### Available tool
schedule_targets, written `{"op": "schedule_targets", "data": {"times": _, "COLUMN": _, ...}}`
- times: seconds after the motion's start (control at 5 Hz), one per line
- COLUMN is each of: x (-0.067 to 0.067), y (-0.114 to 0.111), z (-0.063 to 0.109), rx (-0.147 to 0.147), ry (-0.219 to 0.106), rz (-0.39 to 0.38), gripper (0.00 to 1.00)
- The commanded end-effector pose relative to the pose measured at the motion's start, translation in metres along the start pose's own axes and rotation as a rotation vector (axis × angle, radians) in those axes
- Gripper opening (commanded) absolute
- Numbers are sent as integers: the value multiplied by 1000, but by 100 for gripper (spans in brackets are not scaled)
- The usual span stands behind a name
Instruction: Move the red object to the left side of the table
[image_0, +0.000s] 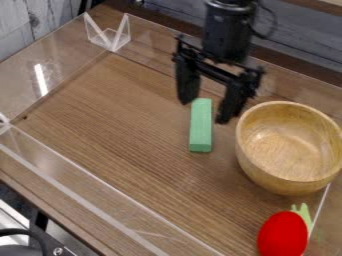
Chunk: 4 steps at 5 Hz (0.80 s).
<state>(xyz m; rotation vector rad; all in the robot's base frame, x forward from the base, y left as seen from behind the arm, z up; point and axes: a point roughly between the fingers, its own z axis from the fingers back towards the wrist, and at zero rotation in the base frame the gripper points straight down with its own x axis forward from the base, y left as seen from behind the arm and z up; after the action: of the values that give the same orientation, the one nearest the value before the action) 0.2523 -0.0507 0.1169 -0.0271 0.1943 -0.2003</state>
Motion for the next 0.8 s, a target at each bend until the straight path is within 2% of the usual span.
{"op": "schedule_targets", "data": {"times": 0.0, "x": -6, "y": -32, "z": 7, "rx": -6, "ry": -60, "rz": -22, "gripper": 100}}
{"op": "schedule_targets", "data": {"times": 0.2, "x": -12, "y": -53, "z": -1, "rx": -19, "ry": -69, "rz": -28, "gripper": 100}}
{"op": "schedule_targets", "data": {"times": 0.6, "x": -25, "y": -77, "z": 3, "rx": -34, "ry": -79, "rz": -22, "gripper": 100}}
